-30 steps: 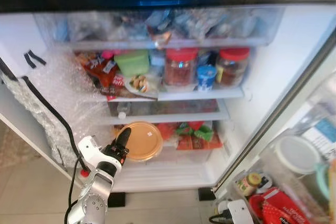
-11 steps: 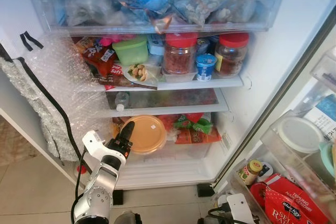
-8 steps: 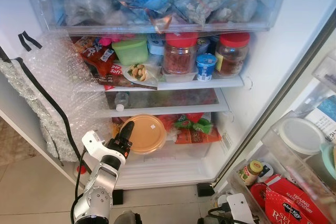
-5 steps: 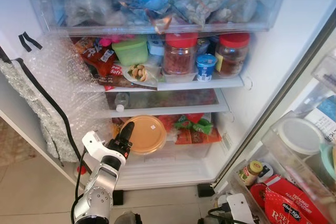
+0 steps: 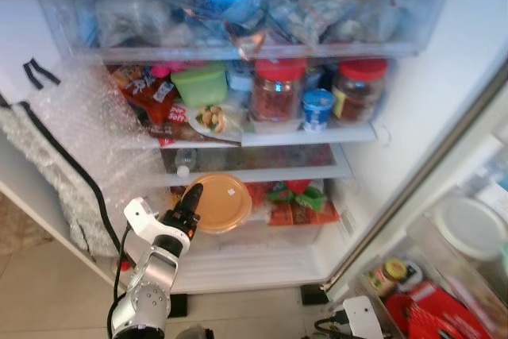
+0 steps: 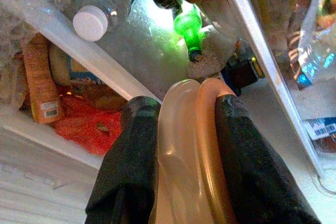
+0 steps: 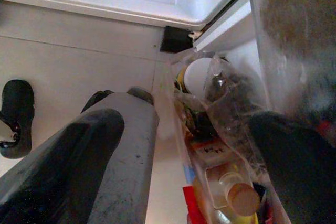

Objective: Restocking fridge

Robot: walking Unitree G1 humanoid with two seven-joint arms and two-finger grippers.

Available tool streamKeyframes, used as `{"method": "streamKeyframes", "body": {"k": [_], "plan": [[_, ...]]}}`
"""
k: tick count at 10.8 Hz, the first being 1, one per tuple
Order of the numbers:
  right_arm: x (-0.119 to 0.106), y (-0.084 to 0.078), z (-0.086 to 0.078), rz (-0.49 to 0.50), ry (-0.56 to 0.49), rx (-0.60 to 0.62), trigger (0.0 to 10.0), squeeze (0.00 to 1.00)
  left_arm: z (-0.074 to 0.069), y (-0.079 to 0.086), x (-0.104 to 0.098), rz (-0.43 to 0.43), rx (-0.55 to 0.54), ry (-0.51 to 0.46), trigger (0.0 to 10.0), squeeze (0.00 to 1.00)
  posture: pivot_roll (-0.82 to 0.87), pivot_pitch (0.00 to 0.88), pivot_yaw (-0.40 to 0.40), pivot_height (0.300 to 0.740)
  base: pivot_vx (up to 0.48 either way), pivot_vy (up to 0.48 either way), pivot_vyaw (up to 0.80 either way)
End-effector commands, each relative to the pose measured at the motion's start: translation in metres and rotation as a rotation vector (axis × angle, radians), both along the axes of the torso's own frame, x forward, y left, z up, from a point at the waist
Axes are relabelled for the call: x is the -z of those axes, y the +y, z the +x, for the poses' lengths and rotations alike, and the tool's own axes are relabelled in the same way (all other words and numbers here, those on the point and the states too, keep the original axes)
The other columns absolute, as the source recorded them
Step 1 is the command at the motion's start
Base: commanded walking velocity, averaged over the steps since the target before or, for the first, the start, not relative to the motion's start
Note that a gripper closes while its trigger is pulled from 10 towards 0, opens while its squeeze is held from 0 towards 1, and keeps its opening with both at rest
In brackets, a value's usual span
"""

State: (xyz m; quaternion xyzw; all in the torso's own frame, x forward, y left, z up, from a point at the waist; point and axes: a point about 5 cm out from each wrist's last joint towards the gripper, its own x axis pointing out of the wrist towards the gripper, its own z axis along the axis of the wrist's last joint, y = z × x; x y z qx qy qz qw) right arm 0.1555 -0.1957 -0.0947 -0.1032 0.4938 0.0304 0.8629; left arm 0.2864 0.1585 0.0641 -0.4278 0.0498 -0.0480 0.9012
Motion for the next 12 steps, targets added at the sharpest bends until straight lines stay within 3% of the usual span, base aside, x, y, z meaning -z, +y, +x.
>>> {"method": "streamKeyframes", "body": {"k": [1, 12], "plan": [[0.0089, 0.0015, -0.0217, 0.006, 0.091, -0.003, 10.0, 0.0, 0.0019, -0.001, -0.0022, -0.001, 0.0, -0.017, 10.0, 0.0, -0.03, 0.061, 0.005, 0.662, 0.285, 0.0, 0.0], [0.0095, 0.0026, -0.023, 0.008, 0.096, -0.011, 10.0, 0.0, 0.0012, -0.0035, 0.0029, 0.003, 0.018, -0.001, 10.0, 0.0, -0.03, 0.062, 0.006, 0.662, 0.287, 0.0, 0.0]]}}
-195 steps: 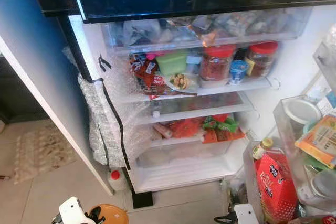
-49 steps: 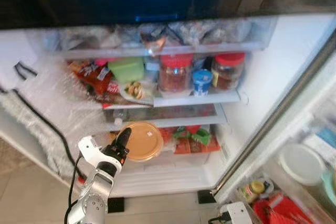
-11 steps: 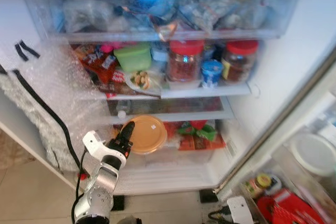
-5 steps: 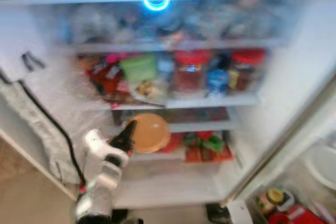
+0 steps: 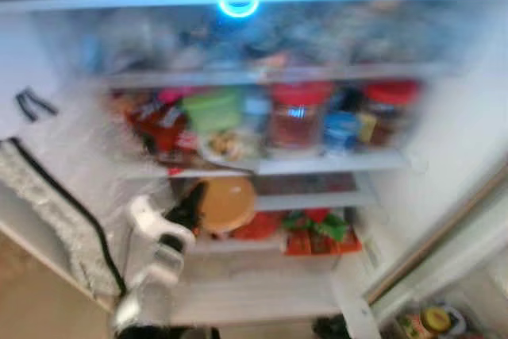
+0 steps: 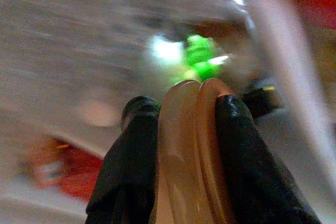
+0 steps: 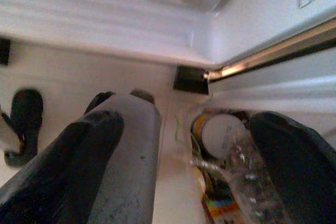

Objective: Restocking fridge

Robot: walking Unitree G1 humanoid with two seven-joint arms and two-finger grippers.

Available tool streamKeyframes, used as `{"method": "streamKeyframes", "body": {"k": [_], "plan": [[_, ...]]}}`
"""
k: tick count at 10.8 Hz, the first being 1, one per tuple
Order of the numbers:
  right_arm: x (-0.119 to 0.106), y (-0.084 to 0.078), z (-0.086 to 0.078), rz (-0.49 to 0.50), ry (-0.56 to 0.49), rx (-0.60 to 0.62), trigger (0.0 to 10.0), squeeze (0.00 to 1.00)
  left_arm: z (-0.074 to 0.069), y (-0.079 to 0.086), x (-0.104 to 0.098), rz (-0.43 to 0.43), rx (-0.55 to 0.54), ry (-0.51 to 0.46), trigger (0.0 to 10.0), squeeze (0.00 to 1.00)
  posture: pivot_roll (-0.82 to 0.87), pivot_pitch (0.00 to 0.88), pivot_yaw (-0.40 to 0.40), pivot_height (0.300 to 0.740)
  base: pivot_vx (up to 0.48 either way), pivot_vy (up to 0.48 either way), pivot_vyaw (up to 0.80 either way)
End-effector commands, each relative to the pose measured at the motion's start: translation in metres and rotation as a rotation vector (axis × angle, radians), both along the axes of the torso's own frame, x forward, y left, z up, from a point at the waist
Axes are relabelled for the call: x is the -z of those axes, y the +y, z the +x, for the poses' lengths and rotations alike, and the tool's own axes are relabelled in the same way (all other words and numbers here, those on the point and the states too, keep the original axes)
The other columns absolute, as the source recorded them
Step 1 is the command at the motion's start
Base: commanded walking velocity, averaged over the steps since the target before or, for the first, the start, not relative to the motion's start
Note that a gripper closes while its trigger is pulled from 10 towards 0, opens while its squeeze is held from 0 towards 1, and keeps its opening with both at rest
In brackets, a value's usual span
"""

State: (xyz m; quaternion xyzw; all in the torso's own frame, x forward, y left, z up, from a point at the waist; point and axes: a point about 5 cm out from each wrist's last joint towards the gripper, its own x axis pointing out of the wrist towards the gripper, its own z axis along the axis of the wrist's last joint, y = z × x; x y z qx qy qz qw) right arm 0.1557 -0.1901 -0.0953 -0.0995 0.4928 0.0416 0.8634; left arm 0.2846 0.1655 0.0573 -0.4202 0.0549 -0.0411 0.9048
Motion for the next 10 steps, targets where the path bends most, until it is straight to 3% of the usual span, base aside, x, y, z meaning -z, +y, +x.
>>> {"method": "streamKeyframes", "body": {"k": [1, 3, 6, 10], "plan": [[0.009, -0.003, -0.024, -0.01, 0.097, 0.005, 10.0, 0.0, 0.003, -0.013, -0.001, -0.004, 0.039, -0.005, 10.0, 0.0, -0.02, 0.062, 0.005, 0.662, 0.292, 0.0, 0.0], [0.009, -0.003, -0.024, -0.01, 0.098, 0.004, 10.0, 0.0, 0.008, -0.018, 0.002, -0.004, 0.067, 0.005, 10.0, 0.0, -0.02, 0.063, 0.003, 0.662, 0.285, 0.0, 0.0], [0.009, -0.003, -0.025, -0.011, 0.1, 0.003, 10.0, 0.0, 0.013, -0.023, 0.019, 0.028, 0.145, 0.076, 10.0, 0.0, -0.03, 0.066, 0.002, 0.662, 0.0, 0.0, 0.0], [0.009, -0.003, -0.025, -0.01, 0.097, 0.006, 10.0, 0.0, 0.031, -0.017, 0.021, 0.033, 0.084, 0.099, 10.0, 0.0, -0.04, 0.067, 0.003, 0.662, 0.0, 0.0, 0.0]]}}
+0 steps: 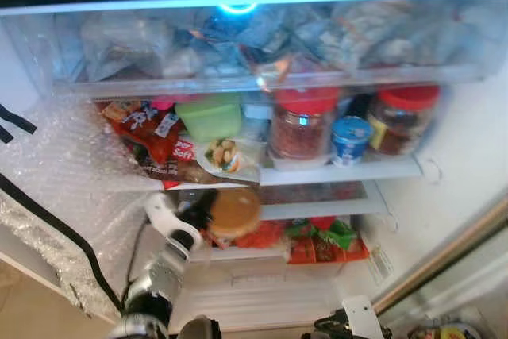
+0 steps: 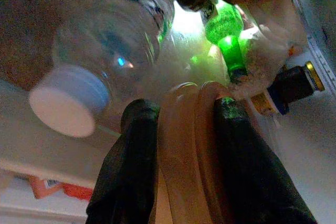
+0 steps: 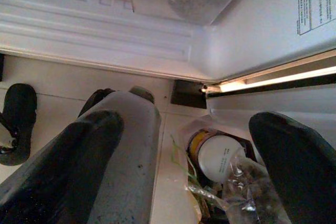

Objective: Restocking fridge

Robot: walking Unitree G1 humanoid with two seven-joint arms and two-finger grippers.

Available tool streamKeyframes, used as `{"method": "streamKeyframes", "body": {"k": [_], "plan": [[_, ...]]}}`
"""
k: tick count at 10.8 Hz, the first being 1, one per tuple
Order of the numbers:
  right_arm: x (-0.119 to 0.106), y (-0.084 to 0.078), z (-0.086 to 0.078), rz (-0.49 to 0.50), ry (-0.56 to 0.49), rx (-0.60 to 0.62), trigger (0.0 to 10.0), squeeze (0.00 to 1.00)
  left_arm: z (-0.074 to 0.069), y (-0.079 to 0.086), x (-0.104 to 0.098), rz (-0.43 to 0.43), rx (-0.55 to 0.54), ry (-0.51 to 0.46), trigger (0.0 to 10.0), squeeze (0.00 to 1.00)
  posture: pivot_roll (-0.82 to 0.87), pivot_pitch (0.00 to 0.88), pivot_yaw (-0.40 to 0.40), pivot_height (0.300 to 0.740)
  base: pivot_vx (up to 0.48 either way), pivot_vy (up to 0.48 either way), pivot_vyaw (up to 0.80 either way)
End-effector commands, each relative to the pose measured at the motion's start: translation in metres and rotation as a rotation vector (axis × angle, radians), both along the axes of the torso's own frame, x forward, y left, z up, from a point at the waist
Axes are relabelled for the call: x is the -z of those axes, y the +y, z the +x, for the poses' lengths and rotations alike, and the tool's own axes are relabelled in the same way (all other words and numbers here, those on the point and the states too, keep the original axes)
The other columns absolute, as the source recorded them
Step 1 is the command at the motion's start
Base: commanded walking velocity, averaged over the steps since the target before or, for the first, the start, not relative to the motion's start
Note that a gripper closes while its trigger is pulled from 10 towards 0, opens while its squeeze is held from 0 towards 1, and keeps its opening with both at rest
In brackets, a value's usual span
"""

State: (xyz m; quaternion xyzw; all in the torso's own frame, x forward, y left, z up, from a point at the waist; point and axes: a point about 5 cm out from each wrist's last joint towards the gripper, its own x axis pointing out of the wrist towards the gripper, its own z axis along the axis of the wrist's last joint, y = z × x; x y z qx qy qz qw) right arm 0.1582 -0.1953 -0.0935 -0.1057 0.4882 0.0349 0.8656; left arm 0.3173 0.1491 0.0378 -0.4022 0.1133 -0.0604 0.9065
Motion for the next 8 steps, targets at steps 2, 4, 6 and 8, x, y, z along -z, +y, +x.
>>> {"method": "streamKeyframes", "body": {"k": [2, 4, 6, 8], "plan": [[0.011, 0.002, -0.028, 0.006, 0.11, 0.0, 10.0, 0.0, 0.004, 0.004, 0.0, 0.028, -0.053, 0.02, 10.0, 0.0, -0.04, 0.068, 0.001, 0.662, 0.0, 0.0, 0.0], [0.011, 0.001, -0.029, 0.005, 0.111, -0.001, 10.0, 0.0, 0.013, 0.011, -0.003, 0.02, -0.155, 0.048, 10.0, 0.0, -0.06, 0.074, 0.0, 0.662, 0.0, 0.0, 0.0], [0.012, -0.002, -0.033, -0.001, 0.117, 0.001, 10.0, 0.0, 0.018, 0.01, -0.008, 0.02, -0.182, 0.052, 10.0, 0.0, -0.07, 0.085, -0.001, 0.662, 0.0, 0.0, 0.0], [0.013, -0.004, -0.037, -0.004, 0.126, 0.001, 10.0, 0.0, 0.021, 0.009, -0.009, -0.007, -0.187, 0.061, 10.0, 0.0, -0.09, 0.097, -0.002, 0.662, 0.0, 0.0, 0.0]]}}
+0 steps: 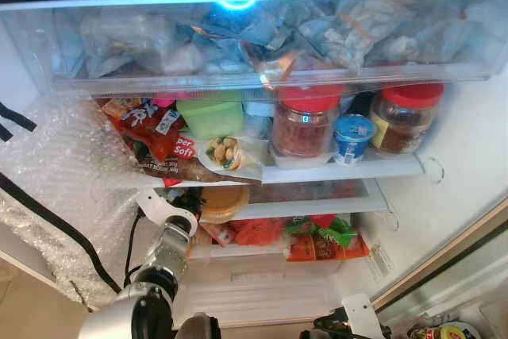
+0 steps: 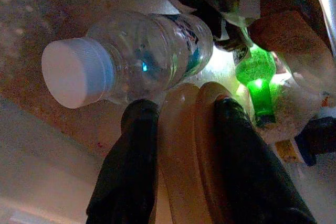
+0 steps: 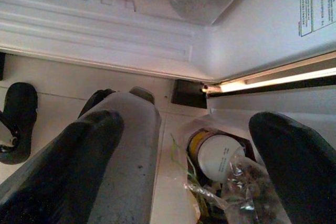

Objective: Restocking fridge

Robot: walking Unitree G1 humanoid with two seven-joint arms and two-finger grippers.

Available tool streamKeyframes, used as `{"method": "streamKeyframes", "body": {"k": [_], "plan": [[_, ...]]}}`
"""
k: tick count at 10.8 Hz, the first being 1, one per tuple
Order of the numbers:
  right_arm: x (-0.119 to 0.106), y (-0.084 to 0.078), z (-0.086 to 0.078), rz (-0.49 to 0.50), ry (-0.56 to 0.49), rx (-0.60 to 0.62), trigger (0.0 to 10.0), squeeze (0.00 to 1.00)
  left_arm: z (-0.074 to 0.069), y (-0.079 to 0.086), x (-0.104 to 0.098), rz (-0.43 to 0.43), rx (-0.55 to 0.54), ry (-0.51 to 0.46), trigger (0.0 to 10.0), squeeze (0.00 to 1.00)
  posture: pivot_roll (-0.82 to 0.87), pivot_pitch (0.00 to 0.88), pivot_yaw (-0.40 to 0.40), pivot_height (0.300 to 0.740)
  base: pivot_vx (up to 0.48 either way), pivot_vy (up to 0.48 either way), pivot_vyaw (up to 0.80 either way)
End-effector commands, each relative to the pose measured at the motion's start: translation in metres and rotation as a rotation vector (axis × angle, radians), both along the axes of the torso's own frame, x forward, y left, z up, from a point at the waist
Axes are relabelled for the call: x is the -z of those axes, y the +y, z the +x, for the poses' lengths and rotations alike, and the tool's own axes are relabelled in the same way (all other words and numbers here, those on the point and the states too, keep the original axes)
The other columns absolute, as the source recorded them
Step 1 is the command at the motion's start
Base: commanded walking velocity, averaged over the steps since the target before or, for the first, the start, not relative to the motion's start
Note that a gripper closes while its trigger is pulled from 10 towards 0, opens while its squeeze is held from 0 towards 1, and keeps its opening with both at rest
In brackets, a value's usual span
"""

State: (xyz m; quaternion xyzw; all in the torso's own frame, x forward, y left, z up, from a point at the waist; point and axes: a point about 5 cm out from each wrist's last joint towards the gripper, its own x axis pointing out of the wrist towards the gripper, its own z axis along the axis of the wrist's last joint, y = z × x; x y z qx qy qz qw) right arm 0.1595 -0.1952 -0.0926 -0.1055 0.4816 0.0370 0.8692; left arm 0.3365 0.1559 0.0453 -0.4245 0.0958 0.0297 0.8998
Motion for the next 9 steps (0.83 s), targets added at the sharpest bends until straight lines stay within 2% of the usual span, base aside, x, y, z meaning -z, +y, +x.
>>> {"method": "streamKeyframes", "body": {"k": [1, 2, 3, 6, 9], "plan": [[0.0145, -0.0054, -0.0408, -0.011, 0.145, 0.008, 10.0, 0.0, 0.0027, 0.0009, -0.0019, 0.022, -0.006, 0.018, 10.0, 0.0, -0.09, 0.106, -0.003, 0.662, 0.0, 0.0, 0.0], [0.0146, -0.006, -0.0417, -0.012, 0.147, 0.008, 10.0, 0.0, 0.0032, 0.0015, -0.0023, 0.02, -0.012, 0.02, 10.0, 0.0, -0.1, 0.107, -0.003, 0.662, 0.0, 0.0, 0.0], [0.0147, -0.0067, -0.0423, -0.014, 0.148, 0.009, 10.0, 0.0, 0.0045, 0.004, -0.0042, 0.012, -0.027, 0.012, 10.0, 1.0, -0.1, 0.11, -0.003, 0.662, 0.0, 0.0, 0.0], [0.0145, -0.0038, -0.04, -0.01, 0.145, 0.001, 10.0, 0.0, 0.0067, 0.0067, -0.0095, -0.011, -0.035, -0.04, 10.0, 1.0, -0.08, 0.099, 0.002, 0.662, 0.0, 0.0, 0.0], [0.0146, -0.0012, -0.0391, -0.005, 0.142, -0.001, 10.0, 0.0, 0.0031, 0.0028, -0.0092, -0.02, 0.005, -0.1, 10.0, 1.0, -0.08, 0.093, 0.01, 0.662, 0.0, 0.0, 0.0]]}}
